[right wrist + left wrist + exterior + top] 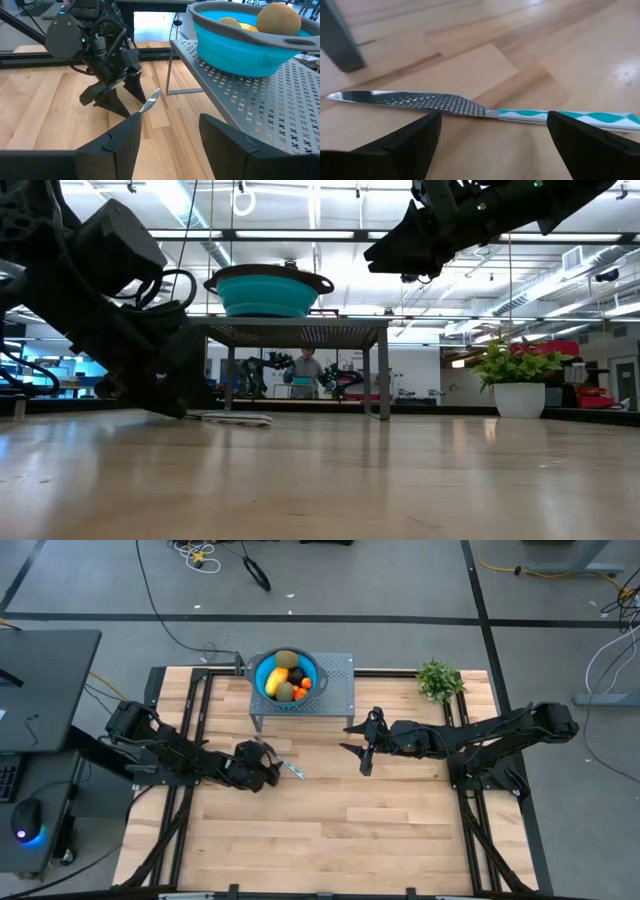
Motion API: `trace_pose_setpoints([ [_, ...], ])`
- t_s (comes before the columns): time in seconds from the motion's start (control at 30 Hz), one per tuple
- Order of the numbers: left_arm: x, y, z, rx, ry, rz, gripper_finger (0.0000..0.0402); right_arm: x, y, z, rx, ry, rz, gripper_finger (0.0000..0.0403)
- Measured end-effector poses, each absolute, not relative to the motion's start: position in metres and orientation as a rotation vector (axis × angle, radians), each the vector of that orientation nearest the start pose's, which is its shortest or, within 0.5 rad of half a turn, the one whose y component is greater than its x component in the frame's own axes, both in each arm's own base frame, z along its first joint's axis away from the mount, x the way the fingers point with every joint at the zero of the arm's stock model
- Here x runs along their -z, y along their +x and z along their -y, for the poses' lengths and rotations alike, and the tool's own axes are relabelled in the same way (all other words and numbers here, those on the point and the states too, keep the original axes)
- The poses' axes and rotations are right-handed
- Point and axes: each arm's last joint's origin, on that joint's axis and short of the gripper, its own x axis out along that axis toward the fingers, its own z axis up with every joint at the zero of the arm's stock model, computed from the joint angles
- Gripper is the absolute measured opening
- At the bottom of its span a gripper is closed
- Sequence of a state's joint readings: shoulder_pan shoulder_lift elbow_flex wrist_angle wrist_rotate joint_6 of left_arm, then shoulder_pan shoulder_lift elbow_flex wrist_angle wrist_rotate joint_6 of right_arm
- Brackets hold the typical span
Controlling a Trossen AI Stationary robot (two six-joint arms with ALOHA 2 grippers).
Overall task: Pick & Place Fruit
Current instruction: Put the blue knife on the gray metal shelf
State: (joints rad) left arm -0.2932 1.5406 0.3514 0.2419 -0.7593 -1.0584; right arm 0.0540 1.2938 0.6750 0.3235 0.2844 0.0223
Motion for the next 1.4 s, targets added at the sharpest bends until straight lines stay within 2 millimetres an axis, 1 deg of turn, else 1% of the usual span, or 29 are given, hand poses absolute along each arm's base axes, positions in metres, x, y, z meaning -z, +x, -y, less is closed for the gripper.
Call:
trace_pose_setpoints([
  [0.1,-0.092,0.211,0.043,-0.772,-0.500,-0.502,0.0373,-0.236,0.274,-0.007,0.232,-0.028,-0.289,0.0208],
  [0.2,-0.095,0.214,0.046,-0.744,-0.423,-0.517,0.0373,-0.236,0.274,-0.007,0.232,-0.028,-0.289,0.0208],
  [0.4,-0.102,0.217,0.045,-0.775,-0.307,-0.478,0.0373,-0.240,0.275,-0.007,0.232,-0.021,-0.247,0.0208],
  [0.5,-0.102,0.215,0.042,-0.826,-0.242,-0.461,0.0373,-0.244,0.276,-0.007,0.232,-0.014,-0.204,0.0208],
  [0.63,-0.095,0.208,0.033,-0.879,-0.265,-0.474,0.0373,-0.247,0.276,-0.007,0.232,-0.009,-0.179,0.0208],
  [0.77,-0.082,0.201,0.026,-0.927,-0.279,-0.475,0.0373,-0.247,0.276,-0.007,0.232,-0.012,-0.182,0.0208],
  [0.9,-0.069,0.202,0.025,-0.949,-0.279,-0.450,0.0373,-0.247,0.276,-0.007,0.232,-0.008,-0.182,0.0208],
  [1.07,-0.062,0.216,0.027,-0.927,-0.289,-0.452,0.0373,-0.246,0.276,-0.007,0.235,0.016,-0.180,0.0208],
  [1.23,-0.071,0.237,0.038,-0.802,-0.267,-0.508,0.0373,-0.246,0.276,-0.007,0.227,0.018,-0.180,0.0208],
  [1.4,-0.082,0.257,0.046,-0.728,-0.331,-0.520,0.0373,-0.246,0.276,-0.008,0.178,0.023,-0.182,0.0208],
])
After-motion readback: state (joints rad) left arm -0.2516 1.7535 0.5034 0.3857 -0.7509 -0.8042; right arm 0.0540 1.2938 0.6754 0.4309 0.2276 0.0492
